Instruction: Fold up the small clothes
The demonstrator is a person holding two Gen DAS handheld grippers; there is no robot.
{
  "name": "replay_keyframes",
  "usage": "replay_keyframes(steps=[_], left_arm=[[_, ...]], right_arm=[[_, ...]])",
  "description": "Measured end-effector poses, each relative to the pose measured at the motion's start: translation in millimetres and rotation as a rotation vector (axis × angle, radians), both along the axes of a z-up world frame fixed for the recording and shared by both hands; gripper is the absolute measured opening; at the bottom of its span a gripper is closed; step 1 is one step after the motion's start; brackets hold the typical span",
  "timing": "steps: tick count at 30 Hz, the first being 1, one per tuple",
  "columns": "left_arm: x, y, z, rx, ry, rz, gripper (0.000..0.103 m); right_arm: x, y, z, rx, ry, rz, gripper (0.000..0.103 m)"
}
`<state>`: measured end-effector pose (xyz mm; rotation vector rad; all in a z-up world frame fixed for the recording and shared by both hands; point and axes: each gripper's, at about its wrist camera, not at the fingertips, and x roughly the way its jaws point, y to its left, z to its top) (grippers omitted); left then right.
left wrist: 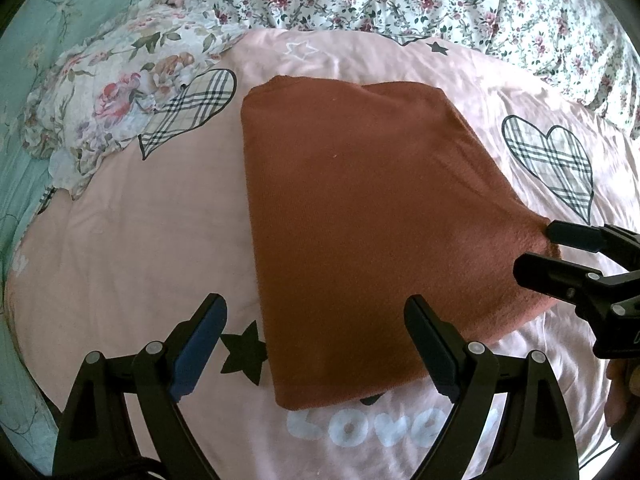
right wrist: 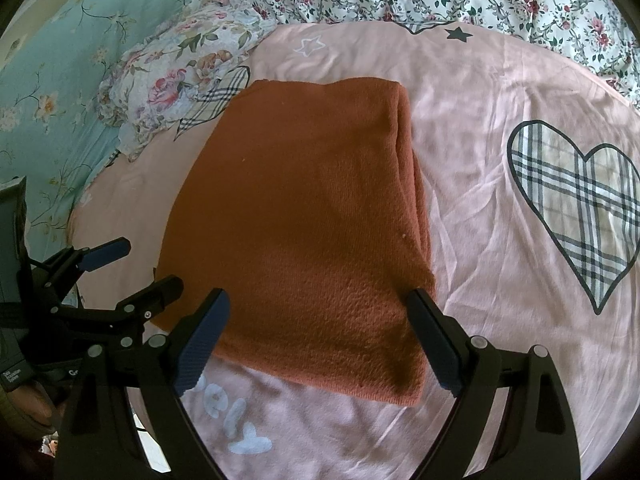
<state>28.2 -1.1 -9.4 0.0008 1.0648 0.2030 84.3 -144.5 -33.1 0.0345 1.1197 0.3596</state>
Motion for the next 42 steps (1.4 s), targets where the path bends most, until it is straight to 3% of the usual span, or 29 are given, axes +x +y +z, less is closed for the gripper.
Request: replay_keyframes(steps=[42], left_arm=[[5.7,0.8,2.0,-0.005,-0.002,0.008,0.091]], right_arm=[[6.5,-4.1,5.3,0.003,-0.006,0.006,0.09]])
